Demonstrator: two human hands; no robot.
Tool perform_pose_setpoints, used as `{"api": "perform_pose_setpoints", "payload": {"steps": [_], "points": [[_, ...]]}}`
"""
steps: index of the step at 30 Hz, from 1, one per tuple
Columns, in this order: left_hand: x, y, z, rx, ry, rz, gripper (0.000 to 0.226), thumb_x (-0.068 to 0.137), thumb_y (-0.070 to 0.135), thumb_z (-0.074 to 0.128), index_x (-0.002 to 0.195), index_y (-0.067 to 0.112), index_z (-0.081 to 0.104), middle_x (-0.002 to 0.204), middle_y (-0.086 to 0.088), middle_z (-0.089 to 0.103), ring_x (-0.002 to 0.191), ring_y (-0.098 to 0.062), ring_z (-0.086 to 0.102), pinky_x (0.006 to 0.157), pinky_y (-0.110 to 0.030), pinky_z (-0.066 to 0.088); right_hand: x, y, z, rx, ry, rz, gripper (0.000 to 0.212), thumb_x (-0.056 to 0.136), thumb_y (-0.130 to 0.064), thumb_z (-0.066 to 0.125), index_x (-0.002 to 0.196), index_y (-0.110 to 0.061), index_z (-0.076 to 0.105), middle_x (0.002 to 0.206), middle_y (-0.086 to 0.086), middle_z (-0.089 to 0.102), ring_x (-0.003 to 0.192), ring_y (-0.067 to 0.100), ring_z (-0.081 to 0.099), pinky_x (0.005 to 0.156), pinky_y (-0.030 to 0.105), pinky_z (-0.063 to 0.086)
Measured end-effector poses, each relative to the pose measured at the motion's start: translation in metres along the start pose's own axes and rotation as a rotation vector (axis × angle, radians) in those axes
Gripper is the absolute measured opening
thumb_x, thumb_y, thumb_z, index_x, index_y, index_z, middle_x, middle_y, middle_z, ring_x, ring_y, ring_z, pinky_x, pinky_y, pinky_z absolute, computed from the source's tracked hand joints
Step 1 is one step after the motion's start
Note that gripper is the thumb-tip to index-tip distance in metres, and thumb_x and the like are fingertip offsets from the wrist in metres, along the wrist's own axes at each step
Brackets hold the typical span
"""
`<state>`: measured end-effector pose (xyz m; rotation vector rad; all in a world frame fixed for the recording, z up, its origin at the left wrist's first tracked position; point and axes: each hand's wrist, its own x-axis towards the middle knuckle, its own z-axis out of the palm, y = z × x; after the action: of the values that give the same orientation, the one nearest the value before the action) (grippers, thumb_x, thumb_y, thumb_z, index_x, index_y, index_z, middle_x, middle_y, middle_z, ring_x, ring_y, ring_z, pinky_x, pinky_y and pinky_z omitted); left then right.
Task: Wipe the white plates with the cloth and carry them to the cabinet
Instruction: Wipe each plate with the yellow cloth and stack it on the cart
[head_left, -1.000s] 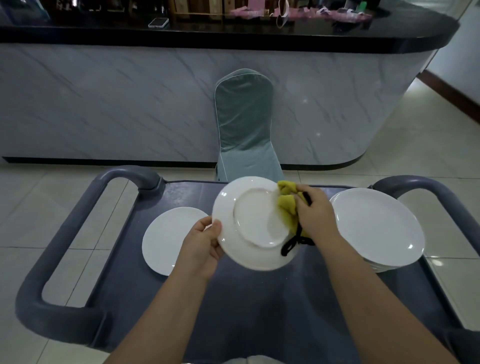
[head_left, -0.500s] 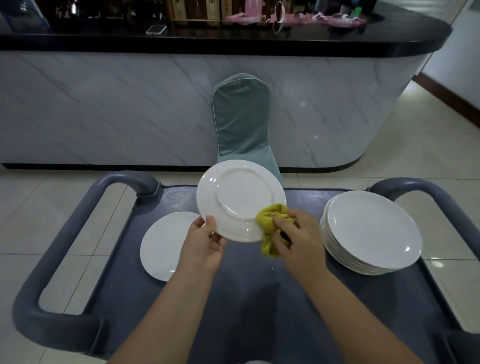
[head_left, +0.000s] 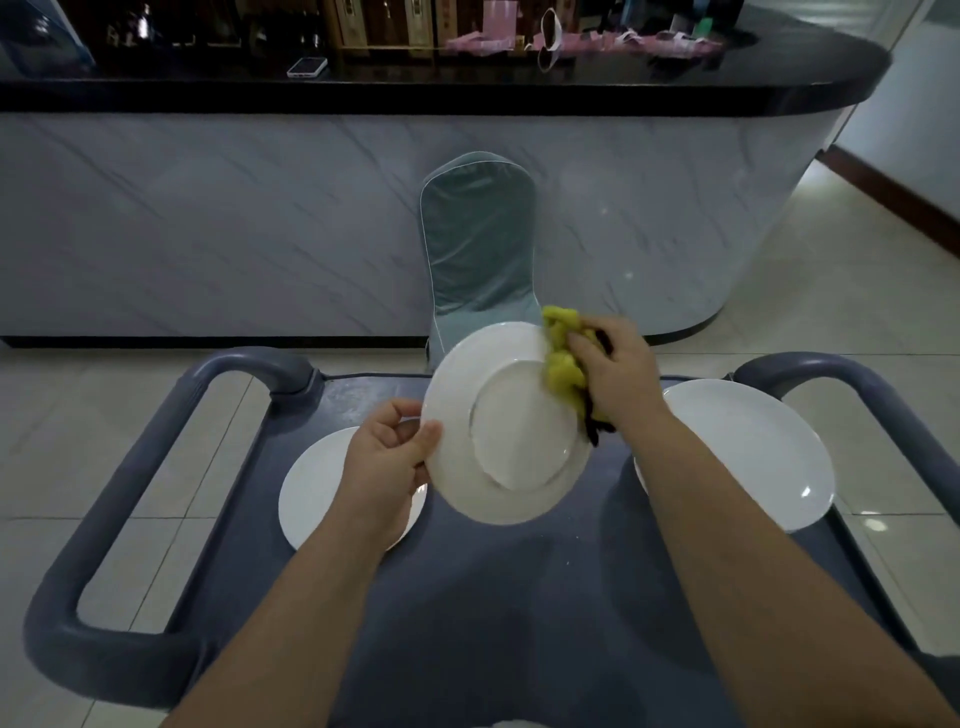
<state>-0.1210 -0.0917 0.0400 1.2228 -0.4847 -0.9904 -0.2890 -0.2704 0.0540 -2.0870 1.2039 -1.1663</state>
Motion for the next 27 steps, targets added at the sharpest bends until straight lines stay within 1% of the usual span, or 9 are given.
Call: {"api": "perform_pose_setpoints", "payload": {"steps": [4,7,9,13,15,17,20,25,27], "points": [[0.010,-0.004,0.013,-0.113,0.089,-0.108,0.009,0.095,0.001,0.052,0.095,0.009,0.058,0.084,-0.010,0.067,0.067,-0.019,0.065,0.054,-0.028,0.057,-0.039,-0.053,0.031,-0.133,-0.189,-0.375,0.026,0.083,-0.030,0.065,0.104,-0.017,0.074,0.102,0.012,0.062,0.091,0.033,0.056,0.081,0.040,0.045],[0.014,-0.007,0.009,-0.227,0.113,-0.150,0.009,0.097,0.004,0.049,0.098,0.009,0.056,0.093,-0.013,0.065,0.072,-0.022,0.065,0.056,-0.029,0.059,-0.084,-0.031,0.019,-0.210,-0.259,-0.523,0.023,0.079,-0.024,0.070,0.100,-0.016,0.075,0.102,0.013,0.064,0.084,0.034,0.058,0.073,0.040,0.047],[0.014,-0.009,0.003,-0.256,0.099,-0.137,0.010,0.097,0.003,0.049,0.098,0.010,0.056,0.092,-0.011,0.065,0.073,-0.019,0.066,0.060,-0.030,0.060,-0.090,-0.003,-0.001,-0.234,-0.203,-0.474,0.021,0.078,-0.018,0.072,0.097,-0.011,0.076,0.101,0.015,0.066,0.084,0.036,0.061,0.073,0.043,0.051],[0.008,-0.013,0.013,-0.150,0.015,-0.104,0.013,0.095,-0.002,0.051,0.094,0.010,0.057,0.082,-0.009,0.068,0.066,-0.016,0.069,0.054,-0.030,0.058,-0.063,0.005,-0.006,-0.273,0.027,-0.186,0.023,0.083,-0.022,0.068,0.099,-0.008,0.075,0.096,0.015,0.064,0.085,0.037,0.058,0.072,0.046,0.051],[0.009,-0.013,0.023,-0.130,0.028,-0.117,0.014,0.094,-0.002,0.053,0.091,0.011,0.057,0.081,-0.009,0.068,0.063,-0.016,0.069,0.052,-0.029,0.057,-0.063,-0.011,0.012,-0.249,0.041,-0.237,0.024,0.086,-0.027,0.065,0.102,-0.012,0.074,0.100,0.013,0.064,0.088,0.035,0.057,0.076,0.042,0.049],[0.014,-0.010,0.027,-0.130,0.061,-0.144,0.013,0.094,0.000,0.054,0.090,0.011,0.057,0.082,-0.010,0.067,0.060,-0.016,0.068,0.050,-0.027,0.056,-0.080,-0.015,0.024,-0.202,-0.033,-0.345,0.025,0.088,-0.031,0.063,0.102,-0.014,0.074,0.105,0.011,0.064,0.091,0.033,0.058,0.081,0.039,0.047],[0.020,-0.006,0.020,-0.083,0.030,-0.154,0.012,0.094,0.000,0.055,0.090,0.012,0.058,0.080,-0.008,0.068,0.058,-0.014,0.067,0.047,-0.024,0.053,-0.106,0.015,0.007,-0.220,-0.123,-0.426,0.023,0.087,-0.028,0.064,0.100,-0.012,0.075,0.104,0.013,0.064,0.091,0.035,0.061,0.079,0.043,0.049],[0.018,-0.011,0.025,0.065,-0.148,-0.182,0.013,0.092,-0.002,0.057,0.090,0.012,0.057,0.074,-0.002,0.072,0.062,-0.013,0.068,0.050,-0.025,0.055,-0.087,0.038,-0.020,-0.363,0.102,-0.126,0.021,0.082,-0.022,0.069,0.098,-0.010,0.075,0.100,0.014,0.066,0.080,0.037,0.059,0.065,0.048,0.051],[0.022,-0.014,0.037,0.058,-0.124,-0.202,0.015,0.092,-0.002,0.056,0.087,0.012,0.056,0.071,-0.002,0.072,0.059,-0.013,0.068,0.049,-0.025,0.055,-0.087,0.023,-0.007,-0.327,0.086,-0.196,0.021,0.083,-0.024,0.069,0.100,-0.013,0.075,0.104,0.013,0.066,0.085,0.036,0.060,0.073,0.044,0.051]]}}
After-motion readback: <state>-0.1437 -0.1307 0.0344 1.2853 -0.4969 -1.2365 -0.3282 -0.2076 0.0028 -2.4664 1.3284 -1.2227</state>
